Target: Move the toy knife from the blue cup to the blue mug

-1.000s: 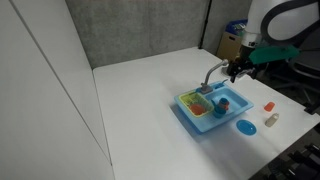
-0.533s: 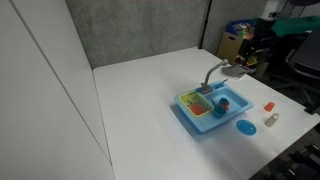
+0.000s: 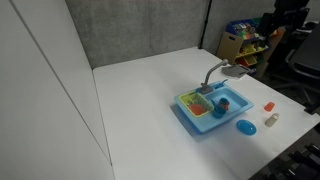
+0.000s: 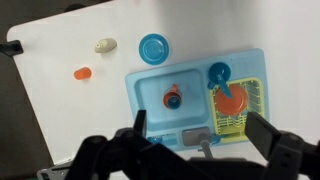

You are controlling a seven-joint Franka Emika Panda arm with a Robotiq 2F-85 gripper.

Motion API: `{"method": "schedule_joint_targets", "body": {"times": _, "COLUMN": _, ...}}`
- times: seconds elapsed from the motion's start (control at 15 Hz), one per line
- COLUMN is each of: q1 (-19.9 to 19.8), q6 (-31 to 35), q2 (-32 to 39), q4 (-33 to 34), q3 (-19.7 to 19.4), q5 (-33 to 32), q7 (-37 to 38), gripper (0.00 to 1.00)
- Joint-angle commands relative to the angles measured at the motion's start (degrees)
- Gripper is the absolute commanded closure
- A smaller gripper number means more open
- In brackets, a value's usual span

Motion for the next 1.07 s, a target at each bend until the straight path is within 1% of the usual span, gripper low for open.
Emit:
{"method": "schedule_joint_targets", "body": {"times": 0.0, "q1": -1.36, "q6": -6.15, "q2": -2.28, "q4": 2.86, "q3": 1.13, "q5": 0.53, "q7": -2.83, "gripper": 0.0}}
{"method": "schedule_joint_targets", "body": {"times": 0.27, "q1": -1.22, "q6": -11.1, "q2": -4.84, "q4": 4.79, "q3": 1.69, "q5": 0.47, "q7": -3.67, "gripper": 0.0}}
{"method": "schedule_joint_targets", "body": {"times": 0.47, "q1": -1.12, "q6": -13.04, "q2": -7.12, "q4": 5.2, "q3": 1.87, "q5": 1.21, "q7": -6.1, "gripper": 0.0}}
{"method": "schedule_joint_targets", "body": {"times": 0.67, "q1": -1.47, "q6": -16.77, "q2": -9.81, "q4": 7.13, "q3": 1.3, "q5": 2.01, "q7": -8.9, "gripper": 0.0}}
{"method": "schedule_joint_targets", "body": {"times": 1.0, "q1": -2.08, "q6": -19.45, "q2": -12.65, "q4": 8.74, "q3": 0.74, "q5": 4.07, "q7": -12.19, "gripper": 0.0}}
